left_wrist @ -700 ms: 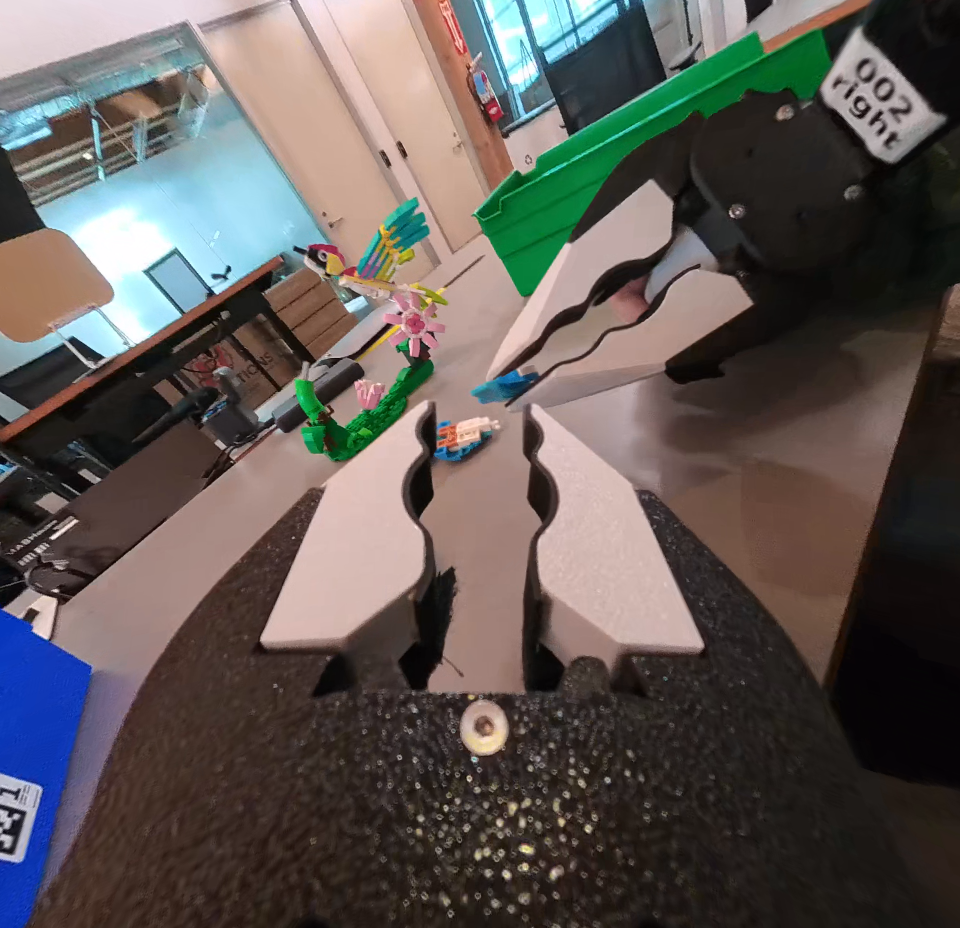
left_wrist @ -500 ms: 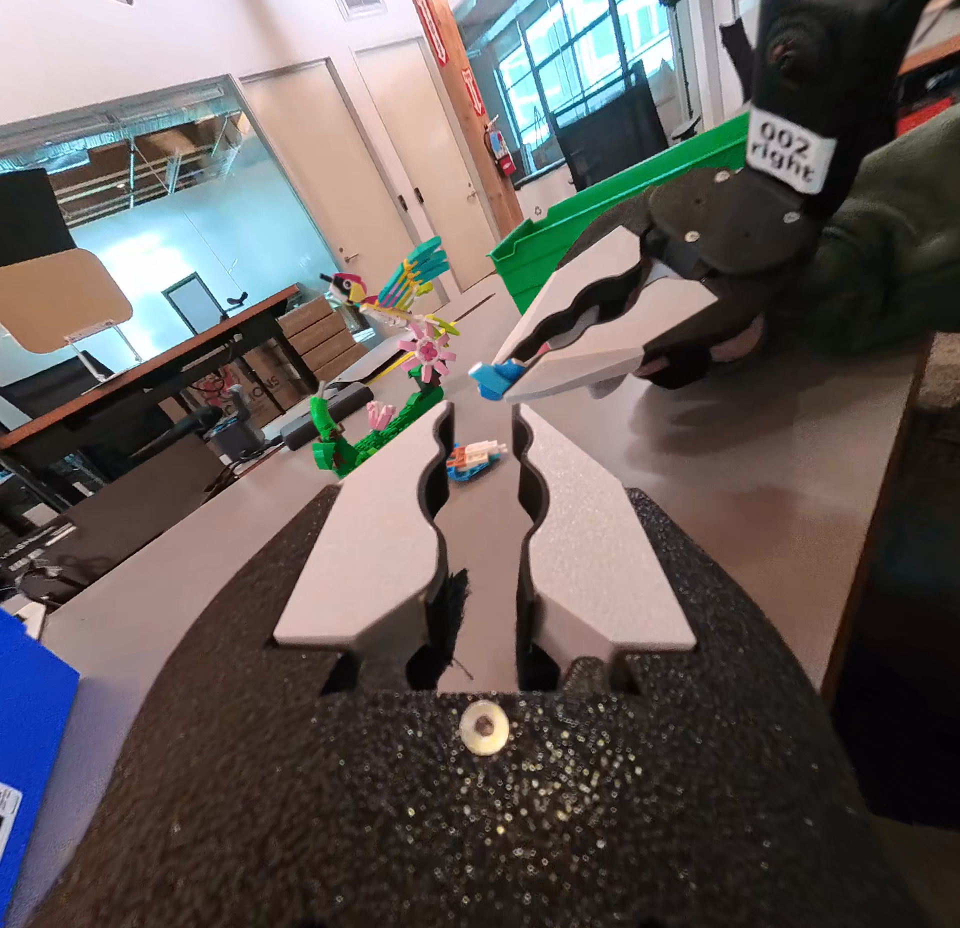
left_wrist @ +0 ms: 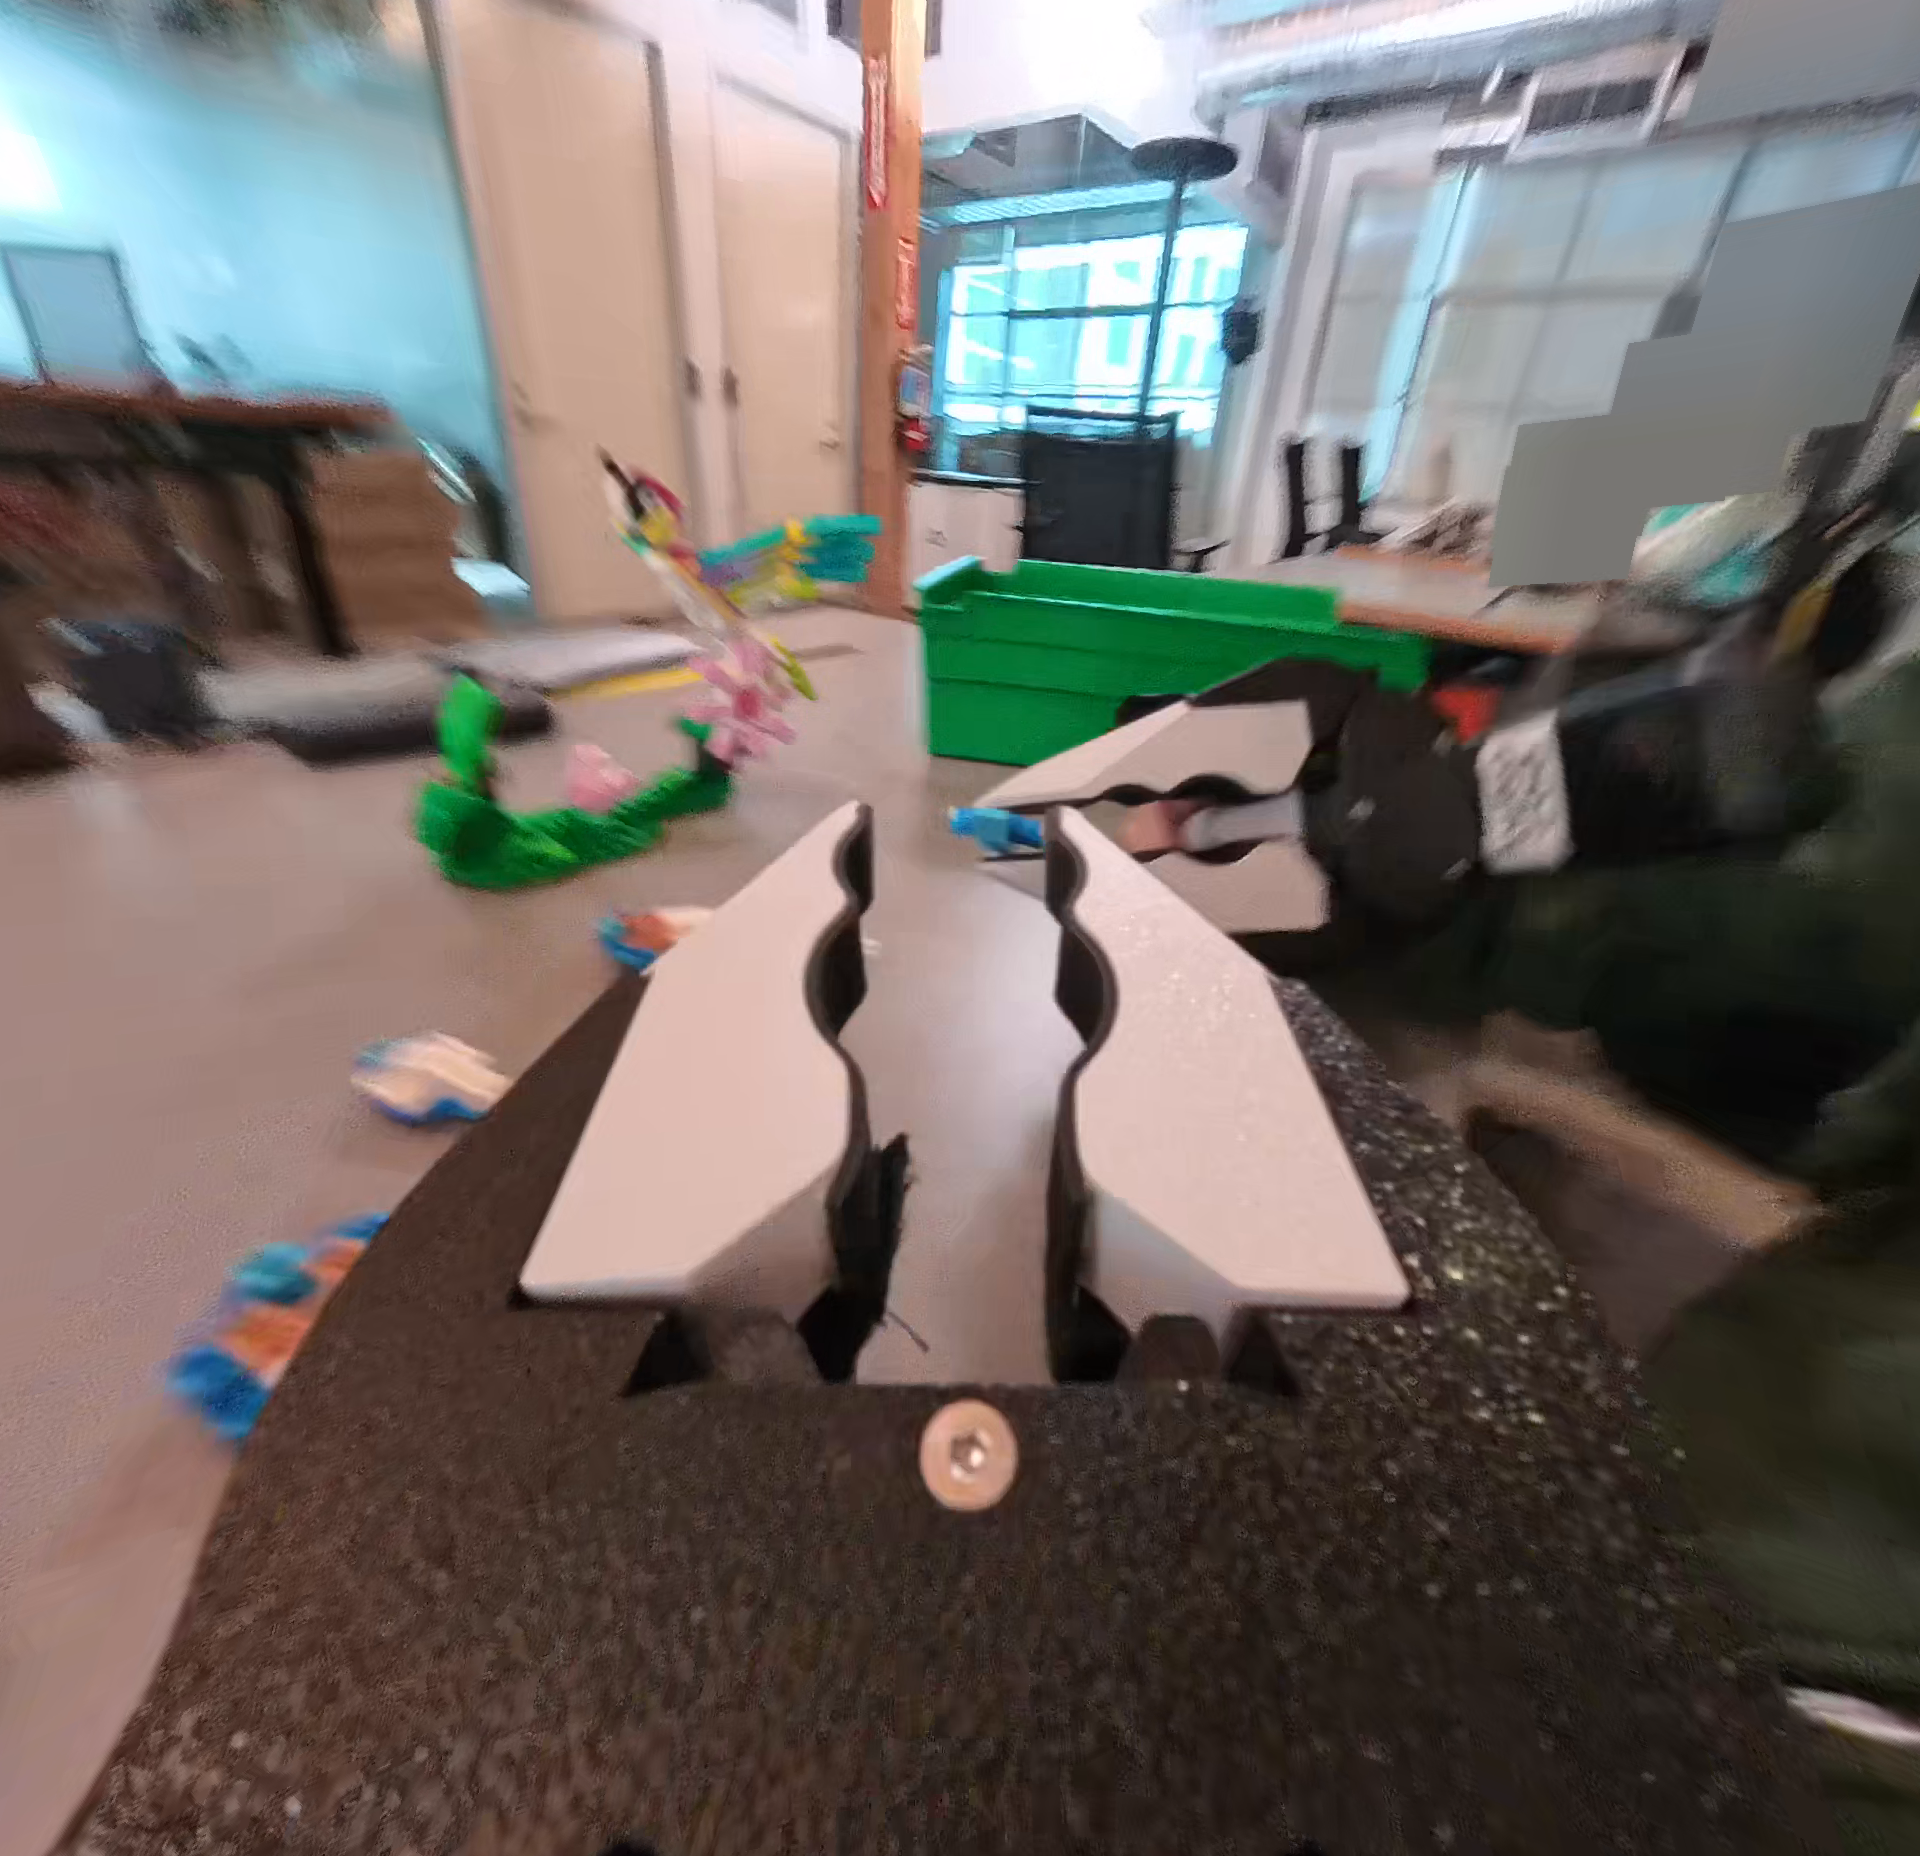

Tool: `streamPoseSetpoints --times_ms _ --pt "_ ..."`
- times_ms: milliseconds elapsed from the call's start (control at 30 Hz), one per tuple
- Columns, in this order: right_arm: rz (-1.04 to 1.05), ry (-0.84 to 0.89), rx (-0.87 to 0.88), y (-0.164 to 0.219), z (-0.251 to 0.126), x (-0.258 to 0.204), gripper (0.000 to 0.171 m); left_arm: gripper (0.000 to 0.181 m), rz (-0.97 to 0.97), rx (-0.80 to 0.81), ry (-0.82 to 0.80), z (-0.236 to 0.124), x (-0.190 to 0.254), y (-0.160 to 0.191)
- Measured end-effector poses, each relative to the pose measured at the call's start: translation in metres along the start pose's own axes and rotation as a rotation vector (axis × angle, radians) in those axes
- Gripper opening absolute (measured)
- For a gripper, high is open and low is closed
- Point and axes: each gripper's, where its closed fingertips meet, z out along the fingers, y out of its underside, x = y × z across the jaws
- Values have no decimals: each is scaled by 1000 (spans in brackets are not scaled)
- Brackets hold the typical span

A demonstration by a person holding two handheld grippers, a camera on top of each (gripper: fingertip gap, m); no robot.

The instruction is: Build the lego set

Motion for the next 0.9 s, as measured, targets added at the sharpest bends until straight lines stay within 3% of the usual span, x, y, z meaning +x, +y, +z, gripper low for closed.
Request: streamPoseSetpoints --times_ms 133,467,633,767,900 --pt "-264 74 4 -13 -3 -3 8 36 -435 -78 176 12 16 14" --pt "-575 105 17 -25 -3 -18 7 7 -553 -154 207 16 23 27" --pt "-554 108 29 -27 -4 -17 7 4 -726 -146 256 15 21 27" --pt "-389 38 -18 -15 0 -20 31 3 -519 -212 145 16 15 34" --pt "-207 -47 -89 -2 5 -25 26 3 -281 -288 31 15 8 39"
